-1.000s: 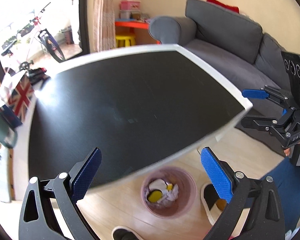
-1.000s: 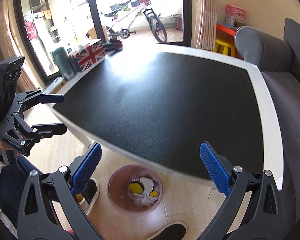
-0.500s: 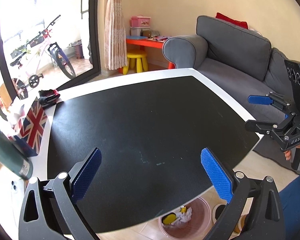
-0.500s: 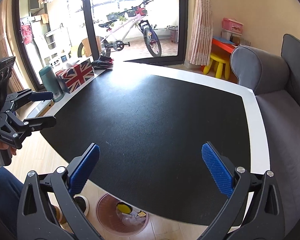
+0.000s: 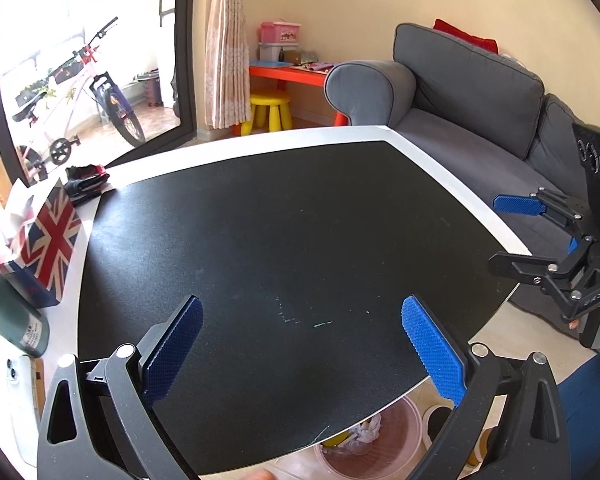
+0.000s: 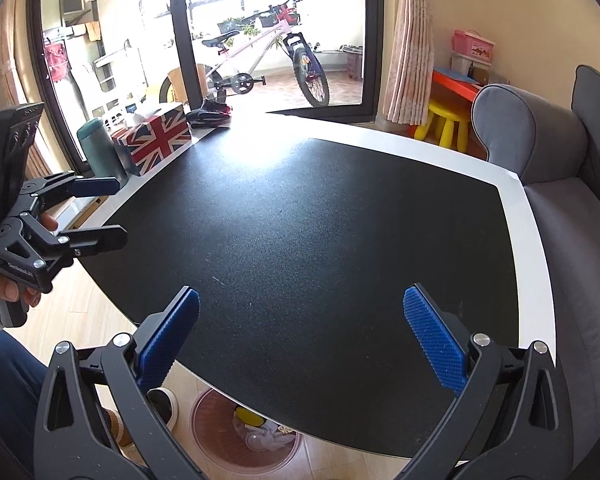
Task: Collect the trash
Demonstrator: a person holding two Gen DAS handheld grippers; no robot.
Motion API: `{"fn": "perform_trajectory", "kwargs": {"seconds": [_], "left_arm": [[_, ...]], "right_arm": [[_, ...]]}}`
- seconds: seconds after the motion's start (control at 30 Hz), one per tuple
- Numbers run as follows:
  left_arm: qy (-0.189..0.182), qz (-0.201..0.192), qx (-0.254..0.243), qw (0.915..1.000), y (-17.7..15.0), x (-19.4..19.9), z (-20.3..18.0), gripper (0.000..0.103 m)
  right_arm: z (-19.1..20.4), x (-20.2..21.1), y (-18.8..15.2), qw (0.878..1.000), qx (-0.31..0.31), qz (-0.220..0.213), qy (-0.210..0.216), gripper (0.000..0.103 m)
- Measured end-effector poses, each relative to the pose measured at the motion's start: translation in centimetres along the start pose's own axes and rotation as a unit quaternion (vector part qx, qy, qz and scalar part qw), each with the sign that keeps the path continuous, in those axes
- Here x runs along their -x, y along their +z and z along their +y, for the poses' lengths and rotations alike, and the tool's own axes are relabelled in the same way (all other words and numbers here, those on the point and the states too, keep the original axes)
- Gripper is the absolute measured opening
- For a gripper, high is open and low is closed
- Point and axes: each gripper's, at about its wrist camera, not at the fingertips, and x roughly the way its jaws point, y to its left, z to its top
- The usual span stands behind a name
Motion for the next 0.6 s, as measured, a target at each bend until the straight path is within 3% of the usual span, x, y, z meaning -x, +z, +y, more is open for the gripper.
{"fn": "perform_trajectory", "kwargs": {"seconds": [0.07,0.2,0.33,0.6], "left_arm": [[0.006,0.002,-0.001,1.0,0.0,-0.2,0.0,0.097],[-0.014,0.008,0.006,0.9999,-0.2,-0.5,-0.1,0.097],[0.04,-0.002,-0.017,0.9991,-0.5,-0.4,-1.0,0.097],[0.011,-0.006,0.004,0.9999,-0.3,-0.3,-0.7,0.097]], "right_arm": [[0.1,-0.1,0.0,1.0,0.002,0.0,0.0,0.1],[0.2,-0.2,-0.2,1.0,0.006,0.001,0.0,0.1],[0.2,-0.2,-0.3,1.0,0.006,0.001,0.0,0.1],[0.1,-0.4,-0.5,1.0,0.004,0.002,-0.003,0.1]]}}
